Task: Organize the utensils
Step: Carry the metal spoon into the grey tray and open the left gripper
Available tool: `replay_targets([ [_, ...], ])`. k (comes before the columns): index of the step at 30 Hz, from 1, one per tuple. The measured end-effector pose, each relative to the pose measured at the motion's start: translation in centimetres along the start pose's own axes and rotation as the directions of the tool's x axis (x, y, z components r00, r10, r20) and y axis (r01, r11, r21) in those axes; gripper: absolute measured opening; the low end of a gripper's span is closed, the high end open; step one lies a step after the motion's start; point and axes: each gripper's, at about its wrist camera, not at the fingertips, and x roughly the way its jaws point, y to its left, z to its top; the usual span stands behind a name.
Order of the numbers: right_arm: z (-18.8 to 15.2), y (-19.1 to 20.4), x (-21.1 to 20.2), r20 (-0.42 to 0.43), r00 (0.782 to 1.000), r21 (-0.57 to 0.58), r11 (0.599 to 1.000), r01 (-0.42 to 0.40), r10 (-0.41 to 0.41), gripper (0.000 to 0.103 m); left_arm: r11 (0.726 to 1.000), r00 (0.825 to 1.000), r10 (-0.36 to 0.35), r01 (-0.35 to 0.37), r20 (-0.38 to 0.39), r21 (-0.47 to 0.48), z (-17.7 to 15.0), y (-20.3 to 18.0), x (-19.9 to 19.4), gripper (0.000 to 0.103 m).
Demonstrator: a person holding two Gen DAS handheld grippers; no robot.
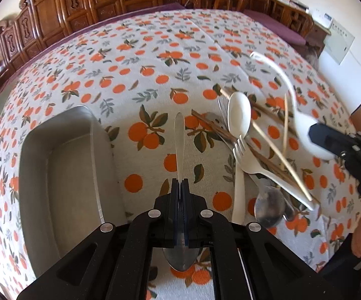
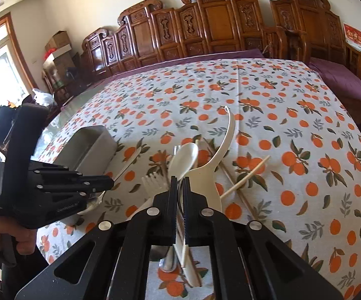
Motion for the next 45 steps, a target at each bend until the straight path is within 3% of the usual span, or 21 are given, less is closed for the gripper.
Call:
replay_targets([
  [10,-0.3,4.3,-0.8,0.003,0.998,-0.072,0.996,-0.055,0.055,0.005,0.999,0.992,-0.028,0.032,0.123,-0.034,-0.9,2.2,-5.5,0.002],
  [19,-0.8,7.0,0.3,-0.028,0.998,-0.120,0.991,-0.059,0.056,0.005,0.997,0.984,-0.007,0.021,0.177,-0.075,-2.7,6.0,-7.3,0.002],
  [31,-1.8,8.7,2.2,-0.074,0.997,-0.150,0.989,-0.011,0.000,0.005,0.990,0.994,0.045,-0.031,0.097,-0.140,-5.4,9.8,-3.7,0.002],
  [45,-2.2,9.1,3.1,-0.092,0.996,-0.165,0.986,0.001,-0.017,0.005,0.987,0.998,0.033,-0.024,0.055,-0.156,-5.6,10.7,-1.9,0.002],
])
